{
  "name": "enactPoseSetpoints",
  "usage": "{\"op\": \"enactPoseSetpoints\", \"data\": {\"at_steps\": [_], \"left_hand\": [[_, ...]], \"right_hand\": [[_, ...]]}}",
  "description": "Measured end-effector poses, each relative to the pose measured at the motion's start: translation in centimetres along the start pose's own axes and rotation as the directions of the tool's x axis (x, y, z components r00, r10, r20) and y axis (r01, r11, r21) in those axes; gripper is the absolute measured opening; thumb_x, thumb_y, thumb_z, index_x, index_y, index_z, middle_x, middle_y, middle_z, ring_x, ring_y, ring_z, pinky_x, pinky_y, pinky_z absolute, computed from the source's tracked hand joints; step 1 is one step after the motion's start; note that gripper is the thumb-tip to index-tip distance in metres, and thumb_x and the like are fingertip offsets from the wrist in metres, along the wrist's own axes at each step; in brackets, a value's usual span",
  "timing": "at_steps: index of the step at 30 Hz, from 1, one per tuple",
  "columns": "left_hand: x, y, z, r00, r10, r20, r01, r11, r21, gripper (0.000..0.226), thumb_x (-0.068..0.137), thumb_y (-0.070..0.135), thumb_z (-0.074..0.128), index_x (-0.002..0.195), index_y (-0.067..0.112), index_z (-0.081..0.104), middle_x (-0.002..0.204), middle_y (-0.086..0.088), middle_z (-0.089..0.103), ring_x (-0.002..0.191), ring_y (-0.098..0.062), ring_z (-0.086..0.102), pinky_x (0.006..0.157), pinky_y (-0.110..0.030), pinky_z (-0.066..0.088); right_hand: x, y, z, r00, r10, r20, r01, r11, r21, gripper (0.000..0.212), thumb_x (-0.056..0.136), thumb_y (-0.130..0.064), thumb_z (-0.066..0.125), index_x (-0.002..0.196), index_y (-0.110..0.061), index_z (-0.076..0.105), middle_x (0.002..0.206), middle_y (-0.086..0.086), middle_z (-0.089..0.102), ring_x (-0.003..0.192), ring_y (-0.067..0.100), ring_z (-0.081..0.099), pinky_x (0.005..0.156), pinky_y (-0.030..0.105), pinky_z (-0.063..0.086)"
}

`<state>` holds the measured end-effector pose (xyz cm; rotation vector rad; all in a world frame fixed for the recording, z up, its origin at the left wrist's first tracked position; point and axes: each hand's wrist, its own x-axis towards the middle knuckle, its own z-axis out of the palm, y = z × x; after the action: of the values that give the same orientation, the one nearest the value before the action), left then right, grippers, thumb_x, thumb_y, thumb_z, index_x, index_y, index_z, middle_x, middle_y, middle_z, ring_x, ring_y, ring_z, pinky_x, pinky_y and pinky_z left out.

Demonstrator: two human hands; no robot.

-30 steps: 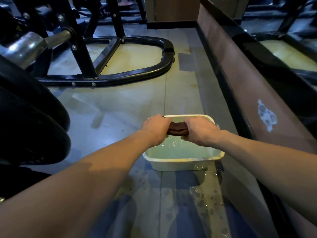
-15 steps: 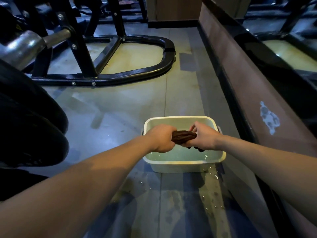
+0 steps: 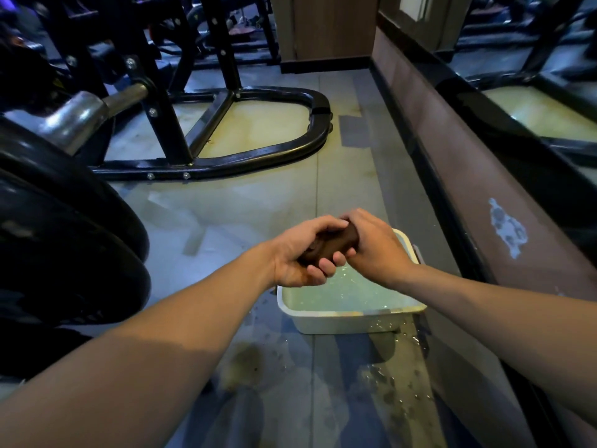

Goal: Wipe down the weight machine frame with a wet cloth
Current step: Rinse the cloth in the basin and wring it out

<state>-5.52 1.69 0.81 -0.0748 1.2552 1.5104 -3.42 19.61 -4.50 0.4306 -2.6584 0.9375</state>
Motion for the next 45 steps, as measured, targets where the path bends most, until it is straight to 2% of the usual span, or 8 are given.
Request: {"op": "enactPoseSetpoints", "data": {"at_steps": [5,10,17,25,29,33,39,45], "left_hand": [[0.2,-0.6,-0.7,0.972,0.091,-0.217,0.04,0.843,0.536,0.028,0.094,0.033,0.073,0.097,0.015,0.052,0.064,0.002,0.048,0.048,-0.009,0.04,0.037,-0.018,0.03],[1.5,-1.5,-0.4,0.816,0.471,-0.334,0.248,0.237,0.939,0.02,0.083,0.028,0.074,0.08,0.013,0.061,0.069,-0.003,0.059,0.062,-0.024,0.056,0.053,-0.028,0.042],[1.7,-0.7,0.0,0.71,0.699,-0.088,0.421,-0.322,0.848,0.023,0.099,0.034,0.059,0.115,0.018,0.059,0.096,-0.005,0.064,0.079,-0.025,0.052,0.07,-0.034,0.036],[2.8,-1.0,-1.8,0.736,0.621,0.27,0.261,-0.628,0.733,0.037,0.105,0.03,0.054,0.137,0.019,0.038,0.112,-0.004,0.062,0.079,-0.026,0.064,0.059,-0.033,0.042],[3.1,-1.3,-1.4,0.68,0.715,-0.165,0.258,-0.023,0.966,0.022,0.096,0.026,0.062,0.116,0.019,0.057,0.102,-0.007,0.067,0.088,-0.03,0.067,0.069,-0.037,0.054],[2.6,-0.8,-0.8,0.83,0.266,-0.49,0.088,0.806,0.586,0.017,0.097,0.02,0.064,0.109,0.009,0.06,0.07,-0.004,0.053,0.047,-0.013,0.048,0.037,-0.02,0.034],[0.2,-0.2,0.9,1.0,-0.002,-0.014,0.002,0.998,0.056,0.023,0.099,0.033,0.059,0.09,0.012,0.054,0.068,0.002,0.044,0.04,-0.004,0.035,0.031,-0.013,0.019],[-0.3,-0.7,1.4,0.997,0.013,-0.075,0.009,0.959,0.282,0.034,0.089,0.041,0.072,0.087,0.016,0.049,0.064,0.002,0.045,0.043,-0.005,0.036,0.033,-0.013,0.024]], "right_hand": [[1.5,-0.3,-0.8,0.949,-0.042,0.312,0.121,0.963,-0.24,0.026,0.092,-0.024,0.071,0.114,-0.024,0.058,0.103,-0.005,0.065,0.093,0.018,0.062,0.08,0.038,0.055],[1.5,-1.2,-0.9,0.891,0.126,0.435,0.104,0.878,-0.467,0.012,0.095,-0.039,0.066,0.093,-0.029,0.06,0.08,-0.005,0.061,0.072,0.017,0.062,0.066,0.034,0.055],[2.5,-2.1,-1.3,0.794,0.388,0.469,-0.217,0.9,-0.377,0.016,0.088,-0.031,0.068,0.083,-0.015,0.069,0.08,0.007,0.069,0.073,0.028,0.067,0.064,0.04,0.057],[1.9,-0.3,-1.5,0.694,0.44,0.57,-0.409,0.892,-0.191,0.026,0.082,-0.035,0.078,0.096,-0.015,0.069,0.088,0.007,0.071,0.074,0.021,0.063,0.068,0.034,0.051],[1.5,0.8,-0.7,0.889,0.302,0.344,-0.255,0.951,-0.175,0.058,0.082,-0.041,0.081,0.134,-0.028,0.059,0.123,-0.001,0.066,0.114,0.021,0.06,0.097,0.041,0.053],[-0.2,1.7,-1.5,0.96,-0.093,0.265,0.192,0.906,-0.378,0.086,0.091,-0.045,0.07,0.162,-0.027,0.025,0.157,-0.003,0.039,0.144,0.019,0.034,0.119,0.041,0.037],[-0.2,0.8,-1.0,0.95,-0.307,0.056,0.308,0.892,-0.33,0.05,0.086,-0.045,0.069,0.127,-0.017,0.058,0.122,0.004,0.065,0.116,0.029,0.057,0.112,0.05,0.042],[1.1,-0.4,-2.0,0.942,-0.222,0.25,0.284,0.927,-0.244,0.023,0.09,-0.022,0.073,0.106,-0.018,0.058,0.091,-0.001,0.068,0.079,0.024,0.062,0.069,0.044,0.055]]}}
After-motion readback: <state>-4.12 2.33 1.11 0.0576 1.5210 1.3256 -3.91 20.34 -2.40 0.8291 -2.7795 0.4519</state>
